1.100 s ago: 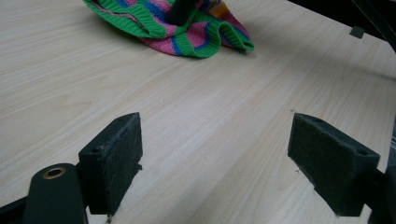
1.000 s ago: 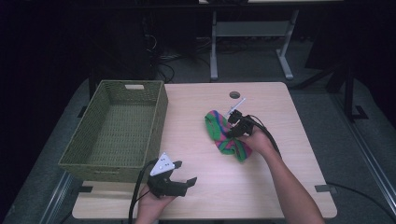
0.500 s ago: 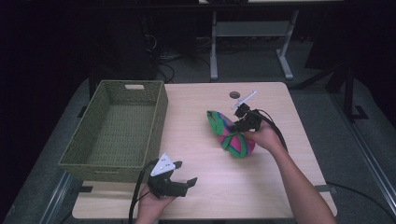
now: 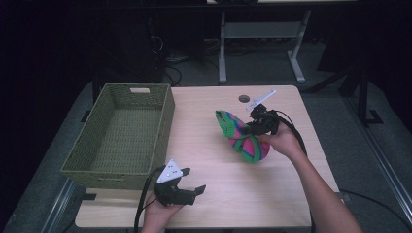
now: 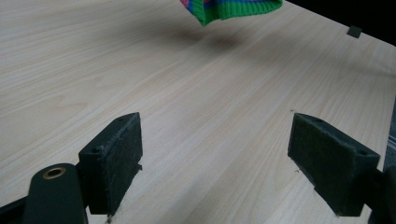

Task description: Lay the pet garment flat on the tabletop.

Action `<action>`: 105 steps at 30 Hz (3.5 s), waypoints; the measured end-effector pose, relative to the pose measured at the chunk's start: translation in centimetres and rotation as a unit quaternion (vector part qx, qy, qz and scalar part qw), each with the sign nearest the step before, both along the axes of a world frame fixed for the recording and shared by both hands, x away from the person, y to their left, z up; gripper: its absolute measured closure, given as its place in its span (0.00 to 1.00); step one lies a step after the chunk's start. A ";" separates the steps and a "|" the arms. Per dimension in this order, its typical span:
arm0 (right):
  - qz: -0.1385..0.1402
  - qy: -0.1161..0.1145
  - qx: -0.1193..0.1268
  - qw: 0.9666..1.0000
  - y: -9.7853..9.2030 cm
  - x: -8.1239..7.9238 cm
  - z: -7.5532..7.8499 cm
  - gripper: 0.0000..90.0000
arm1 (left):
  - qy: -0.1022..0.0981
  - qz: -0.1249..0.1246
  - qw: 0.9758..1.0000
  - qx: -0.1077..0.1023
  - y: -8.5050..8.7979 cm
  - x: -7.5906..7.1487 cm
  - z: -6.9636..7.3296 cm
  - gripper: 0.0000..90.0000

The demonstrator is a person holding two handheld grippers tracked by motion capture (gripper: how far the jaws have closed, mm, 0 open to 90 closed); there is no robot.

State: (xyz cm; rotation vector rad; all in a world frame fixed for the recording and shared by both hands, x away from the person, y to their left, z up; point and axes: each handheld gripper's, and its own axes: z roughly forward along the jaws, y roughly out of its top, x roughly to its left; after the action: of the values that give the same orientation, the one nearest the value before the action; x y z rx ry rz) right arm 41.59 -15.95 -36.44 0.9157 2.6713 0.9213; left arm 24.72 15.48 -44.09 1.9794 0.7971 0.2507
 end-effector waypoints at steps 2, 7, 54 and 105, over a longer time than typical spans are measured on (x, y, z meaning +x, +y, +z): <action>0.001 -0.003 0.001 1.000 -0.2 -0.3 0.4 0.84 | -0.002 -0.002 1.000 0.004 0.0 0.0 0.0 0.19; 0.009 -0.006 0.012 1.000 -0.7 -1.3 1.5 0.84 | 0.000 0.001 1.000 -0.002 0.1 0.1 -0.1 0.19; 0.054 0.017 0.029 0.998 -0.3 -8.0 -1.0 0.83 | 0.000 0.003 1.000 -0.005 0.2 0.0 0.0 0.19; 0.063 0.079 0.013 0.995 2.5 -7.5 -6.7 0.66 | 0.000 0.000 1.000 -0.002 0.2 0.0 -0.1 0.19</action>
State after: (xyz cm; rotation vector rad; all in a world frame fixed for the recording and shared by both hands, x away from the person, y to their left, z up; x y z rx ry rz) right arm 34.04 -13.47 -43.16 0.8673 2.8872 0.9500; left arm 24.68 15.71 -44.17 1.9760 0.7966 0.2479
